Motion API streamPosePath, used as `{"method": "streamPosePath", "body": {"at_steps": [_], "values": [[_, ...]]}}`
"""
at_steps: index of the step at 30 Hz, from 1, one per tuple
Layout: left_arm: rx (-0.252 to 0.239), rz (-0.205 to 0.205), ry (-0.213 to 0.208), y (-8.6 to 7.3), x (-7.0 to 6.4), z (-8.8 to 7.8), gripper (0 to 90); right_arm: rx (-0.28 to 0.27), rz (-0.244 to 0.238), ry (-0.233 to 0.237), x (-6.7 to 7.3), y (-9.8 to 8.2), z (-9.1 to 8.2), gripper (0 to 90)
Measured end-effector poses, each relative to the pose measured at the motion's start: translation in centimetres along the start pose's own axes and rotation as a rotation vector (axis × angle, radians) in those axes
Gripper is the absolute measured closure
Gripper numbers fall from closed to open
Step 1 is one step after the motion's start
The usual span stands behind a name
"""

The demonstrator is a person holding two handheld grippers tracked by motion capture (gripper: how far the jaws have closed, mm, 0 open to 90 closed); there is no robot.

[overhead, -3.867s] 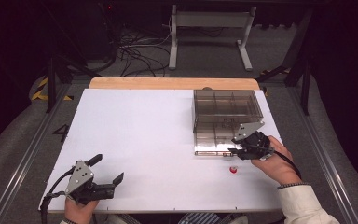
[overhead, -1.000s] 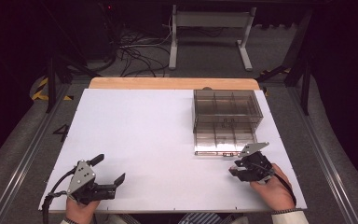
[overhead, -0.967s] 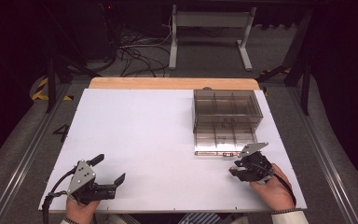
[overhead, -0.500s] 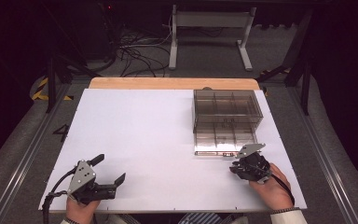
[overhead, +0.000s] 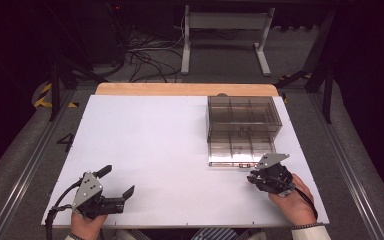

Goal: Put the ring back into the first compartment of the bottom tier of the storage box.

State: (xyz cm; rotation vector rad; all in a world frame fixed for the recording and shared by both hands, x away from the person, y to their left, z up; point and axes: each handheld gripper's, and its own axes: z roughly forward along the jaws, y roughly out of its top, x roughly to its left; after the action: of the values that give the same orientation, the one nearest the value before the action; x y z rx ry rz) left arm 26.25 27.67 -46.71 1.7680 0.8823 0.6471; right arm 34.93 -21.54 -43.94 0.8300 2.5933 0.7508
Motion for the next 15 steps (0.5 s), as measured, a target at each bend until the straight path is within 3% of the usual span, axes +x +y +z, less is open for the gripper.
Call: {"method": "streamPosePath", "body": {"at_steps": [15], "values": [[-0.003,-0.002,0.004,0.0,0.0,0.0,3.7,-0.042,-0.001,-0.010,-0.1,0.9,-1.1,75.1]]}}
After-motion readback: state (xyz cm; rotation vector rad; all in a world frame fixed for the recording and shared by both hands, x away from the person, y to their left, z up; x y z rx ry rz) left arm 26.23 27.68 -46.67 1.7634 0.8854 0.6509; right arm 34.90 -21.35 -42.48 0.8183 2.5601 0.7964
